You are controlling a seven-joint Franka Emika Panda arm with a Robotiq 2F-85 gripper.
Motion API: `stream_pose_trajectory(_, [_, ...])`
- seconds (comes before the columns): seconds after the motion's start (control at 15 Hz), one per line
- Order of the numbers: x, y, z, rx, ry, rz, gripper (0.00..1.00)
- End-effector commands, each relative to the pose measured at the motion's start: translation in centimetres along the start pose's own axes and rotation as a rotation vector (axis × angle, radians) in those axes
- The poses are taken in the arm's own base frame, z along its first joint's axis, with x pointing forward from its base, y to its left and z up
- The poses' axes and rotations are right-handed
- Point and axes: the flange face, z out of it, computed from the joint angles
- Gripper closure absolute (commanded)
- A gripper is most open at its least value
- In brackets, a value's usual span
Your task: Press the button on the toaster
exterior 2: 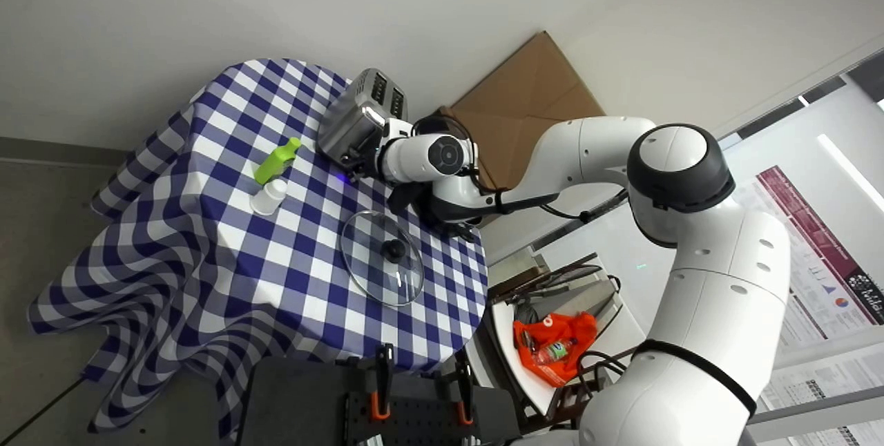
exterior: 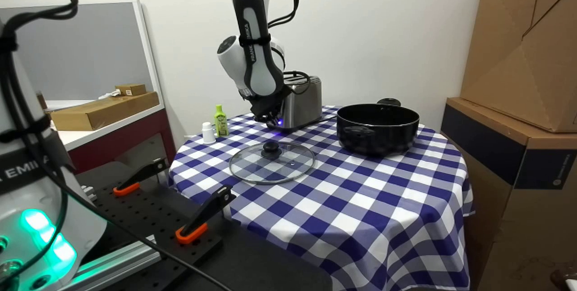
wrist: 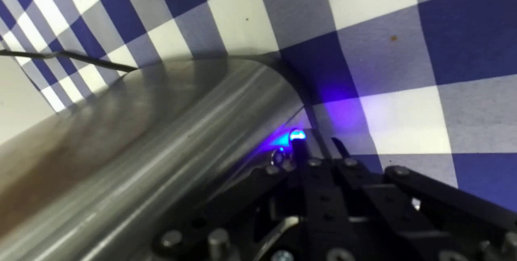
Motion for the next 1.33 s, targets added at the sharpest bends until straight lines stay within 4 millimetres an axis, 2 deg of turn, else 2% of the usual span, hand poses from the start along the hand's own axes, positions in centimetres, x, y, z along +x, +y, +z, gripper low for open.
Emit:
stream_pose_trajectory(0.0, [0.9,0.4,0.3,-0.076,0.034,-0.076,1.00])
stream_pose_trajectory(0.4, [-0.5,-1.0,0.1,0.003,-0.007,-0.060,1.00])
stream_pose_trajectory(0.8, [-1.5,-1.0,0.4,0.067,-0.076,0.019,1.00])
stream_pose_trajectory(1.27, [-1.1,-1.8,0.6,0.193,-0.122,0.061,1.00])
